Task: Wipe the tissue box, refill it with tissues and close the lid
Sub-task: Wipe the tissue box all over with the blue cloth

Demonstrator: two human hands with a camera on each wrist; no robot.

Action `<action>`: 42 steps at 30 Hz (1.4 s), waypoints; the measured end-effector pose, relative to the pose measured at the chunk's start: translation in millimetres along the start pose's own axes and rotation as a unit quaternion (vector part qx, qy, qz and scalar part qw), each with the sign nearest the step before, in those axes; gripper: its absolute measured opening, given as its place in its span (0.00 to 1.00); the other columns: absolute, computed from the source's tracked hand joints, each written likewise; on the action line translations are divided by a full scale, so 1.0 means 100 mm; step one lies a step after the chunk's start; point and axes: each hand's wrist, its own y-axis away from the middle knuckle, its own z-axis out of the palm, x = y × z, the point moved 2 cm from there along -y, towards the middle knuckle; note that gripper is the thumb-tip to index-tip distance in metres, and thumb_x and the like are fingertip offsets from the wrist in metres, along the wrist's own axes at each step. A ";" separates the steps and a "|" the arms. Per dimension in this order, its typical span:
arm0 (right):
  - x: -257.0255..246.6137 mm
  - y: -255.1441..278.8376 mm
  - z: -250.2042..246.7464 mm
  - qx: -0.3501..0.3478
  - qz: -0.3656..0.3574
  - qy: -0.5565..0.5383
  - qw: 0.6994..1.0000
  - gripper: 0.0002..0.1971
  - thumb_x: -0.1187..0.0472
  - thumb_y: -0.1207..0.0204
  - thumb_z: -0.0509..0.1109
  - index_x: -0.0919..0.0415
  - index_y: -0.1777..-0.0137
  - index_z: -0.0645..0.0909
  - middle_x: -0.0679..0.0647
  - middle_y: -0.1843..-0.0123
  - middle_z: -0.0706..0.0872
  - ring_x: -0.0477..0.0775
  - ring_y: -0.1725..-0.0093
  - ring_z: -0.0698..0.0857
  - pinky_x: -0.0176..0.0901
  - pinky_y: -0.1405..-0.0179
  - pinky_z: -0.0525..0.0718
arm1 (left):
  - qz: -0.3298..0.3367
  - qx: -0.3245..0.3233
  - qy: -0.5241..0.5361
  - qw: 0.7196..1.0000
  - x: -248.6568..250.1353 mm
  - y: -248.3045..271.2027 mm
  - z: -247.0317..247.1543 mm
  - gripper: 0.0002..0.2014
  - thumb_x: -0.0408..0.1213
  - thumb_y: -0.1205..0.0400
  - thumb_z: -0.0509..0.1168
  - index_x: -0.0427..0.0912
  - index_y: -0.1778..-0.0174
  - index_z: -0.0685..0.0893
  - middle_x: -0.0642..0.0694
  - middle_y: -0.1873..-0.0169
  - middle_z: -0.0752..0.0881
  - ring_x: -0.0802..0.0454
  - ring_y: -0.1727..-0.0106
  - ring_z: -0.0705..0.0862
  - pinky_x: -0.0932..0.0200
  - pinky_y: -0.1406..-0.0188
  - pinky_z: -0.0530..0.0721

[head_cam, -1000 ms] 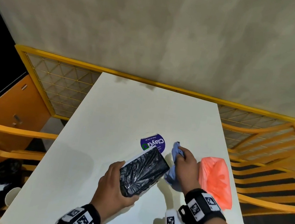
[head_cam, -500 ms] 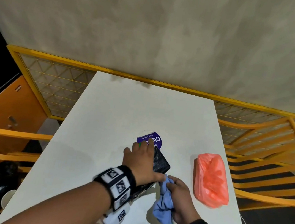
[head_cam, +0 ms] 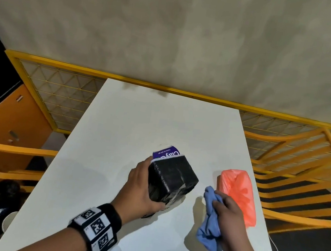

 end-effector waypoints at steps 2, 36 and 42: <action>0.04 -0.01 -0.06 0.014 0.002 0.003 1.000 0.12 0.68 0.19 0.65 0.53 0.44 0.85 0.53 0.48 0.89 0.58 0.51 0.87 0.56 0.48 0.83 | -0.007 0.011 0.041 0.999 -0.17 0.11 0.07 0.62 0.52 0.39 0.84 0.61 0.17 0.48 0.64 0.30 0.60 0.57 0.23 0.63 0.64 0.26 0.66; -0.54 0.10 1.36 -0.100 -0.512 0.330 0.787 0.17 0.65 0.25 0.61 0.62 0.41 0.87 0.57 0.41 0.88 0.60 0.46 0.86 0.53 0.51 0.84 | 0.063 0.098 0.103 0.988 -0.10 0.22 0.07 0.40 0.42 0.37 0.79 0.54 0.28 0.72 0.59 0.40 0.77 0.60 0.34 0.78 0.58 0.39 0.82; -0.57 -0.03 1.31 -0.094 -0.503 0.338 0.790 0.18 0.63 0.28 0.62 0.61 0.41 0.86 0.57 0.40 0.88 0.60 0.44 0.85 0.50 0.46 0.84 | 0.055 0.103 0.091 0.989 -0.11 0.21 0.09 0.43 0.50 0.38 0.82 0.53 0.28 0.71 0.60 0.37 0.75 0.59 0.34 0.78 0.61 0.37 0.81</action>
